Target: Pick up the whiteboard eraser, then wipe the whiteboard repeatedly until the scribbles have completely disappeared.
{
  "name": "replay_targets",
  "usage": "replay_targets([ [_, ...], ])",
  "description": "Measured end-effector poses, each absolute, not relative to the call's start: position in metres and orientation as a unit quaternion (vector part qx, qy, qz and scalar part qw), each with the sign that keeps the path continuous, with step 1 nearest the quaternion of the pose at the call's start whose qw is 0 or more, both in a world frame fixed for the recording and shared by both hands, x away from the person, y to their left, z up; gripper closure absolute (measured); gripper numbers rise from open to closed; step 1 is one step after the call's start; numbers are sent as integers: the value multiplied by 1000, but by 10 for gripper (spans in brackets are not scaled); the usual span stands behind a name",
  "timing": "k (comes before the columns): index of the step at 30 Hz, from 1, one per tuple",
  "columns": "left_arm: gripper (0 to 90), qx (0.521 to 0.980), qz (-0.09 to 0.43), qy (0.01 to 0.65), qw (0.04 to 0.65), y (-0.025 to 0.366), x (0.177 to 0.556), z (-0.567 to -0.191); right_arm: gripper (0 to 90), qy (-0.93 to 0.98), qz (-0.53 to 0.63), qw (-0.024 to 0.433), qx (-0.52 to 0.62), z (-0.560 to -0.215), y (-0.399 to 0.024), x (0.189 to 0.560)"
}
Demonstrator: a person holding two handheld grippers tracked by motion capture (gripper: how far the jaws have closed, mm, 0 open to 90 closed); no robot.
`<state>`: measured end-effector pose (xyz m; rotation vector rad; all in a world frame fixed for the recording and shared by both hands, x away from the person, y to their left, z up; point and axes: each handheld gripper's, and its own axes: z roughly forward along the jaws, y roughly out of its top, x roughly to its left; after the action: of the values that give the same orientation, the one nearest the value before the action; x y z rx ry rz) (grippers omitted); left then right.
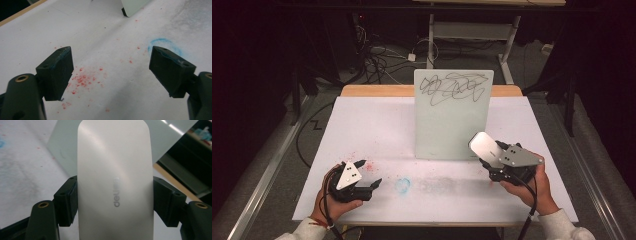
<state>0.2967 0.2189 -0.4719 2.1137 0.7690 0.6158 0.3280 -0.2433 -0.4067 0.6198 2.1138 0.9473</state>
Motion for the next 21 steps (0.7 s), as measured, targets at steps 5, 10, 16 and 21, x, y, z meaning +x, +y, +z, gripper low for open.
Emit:
replay_targets([
  [5, 189, 831, 245, 307, 394, 221, 297, -472, 309, 792, 367, 412, 262, -404, -237, 333],
  [10, 190, 830, 246, 311, 392, 221, 298, -472, 309, 767, 366, 451, 273, -400, -229, 346],
  [16, 190, 830, 249, 306, 396, 220, 298, -471, 310, 736, 375, 482, 291, -391, -221, 364],
  [21, 190, 830, 248, 305, 396, 219, 297, -471, 310, 711, 373, 515, 299, -373, -209, 381],
])
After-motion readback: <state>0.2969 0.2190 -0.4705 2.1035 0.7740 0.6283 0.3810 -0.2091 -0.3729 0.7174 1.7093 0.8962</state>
